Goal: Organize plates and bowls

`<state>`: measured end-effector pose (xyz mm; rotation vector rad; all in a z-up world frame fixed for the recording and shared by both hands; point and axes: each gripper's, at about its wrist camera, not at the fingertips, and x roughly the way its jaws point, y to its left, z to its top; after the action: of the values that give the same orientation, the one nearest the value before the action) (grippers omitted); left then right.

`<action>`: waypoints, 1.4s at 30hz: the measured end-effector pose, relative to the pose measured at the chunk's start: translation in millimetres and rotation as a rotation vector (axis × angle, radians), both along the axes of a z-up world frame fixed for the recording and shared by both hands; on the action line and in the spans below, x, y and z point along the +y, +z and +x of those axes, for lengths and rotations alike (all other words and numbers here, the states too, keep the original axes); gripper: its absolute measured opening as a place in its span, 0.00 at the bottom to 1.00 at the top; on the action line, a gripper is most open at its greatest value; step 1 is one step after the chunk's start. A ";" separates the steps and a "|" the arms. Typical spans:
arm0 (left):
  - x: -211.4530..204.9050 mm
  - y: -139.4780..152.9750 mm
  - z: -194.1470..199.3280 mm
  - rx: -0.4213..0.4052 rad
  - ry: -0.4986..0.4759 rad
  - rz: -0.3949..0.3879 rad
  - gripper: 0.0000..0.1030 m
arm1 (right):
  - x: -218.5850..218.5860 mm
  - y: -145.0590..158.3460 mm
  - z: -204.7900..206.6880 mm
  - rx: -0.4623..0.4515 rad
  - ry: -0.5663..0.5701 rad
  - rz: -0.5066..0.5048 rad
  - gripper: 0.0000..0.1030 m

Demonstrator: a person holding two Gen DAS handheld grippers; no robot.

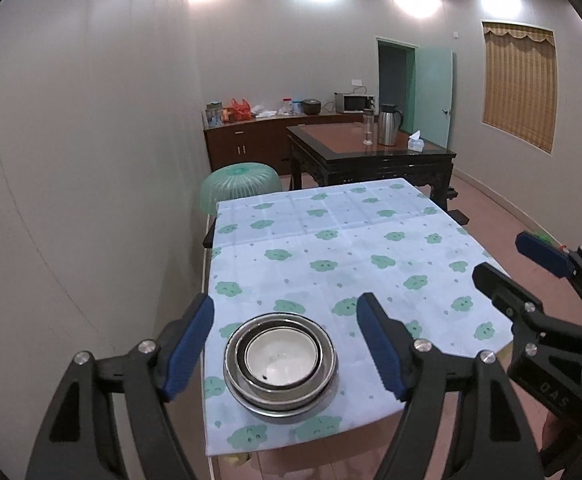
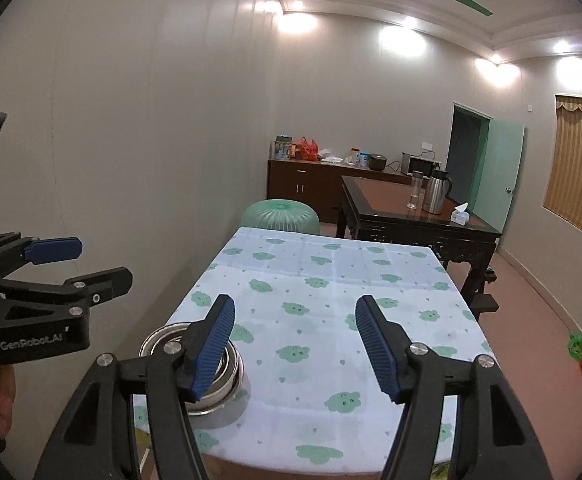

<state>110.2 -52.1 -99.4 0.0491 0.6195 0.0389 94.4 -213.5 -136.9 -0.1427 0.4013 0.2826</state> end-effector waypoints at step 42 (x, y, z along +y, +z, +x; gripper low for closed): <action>-29.3 23.1 -18.5 -0.066 -0.016 0.002 0.86 | -24.4 25.5 -40.1 -0.082 -0.023 0.022 0.64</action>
<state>91.7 -81.5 -76.2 0.0541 0.5530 0.0252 54.3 -237.9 -111.4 -0.1273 0.3183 0.2578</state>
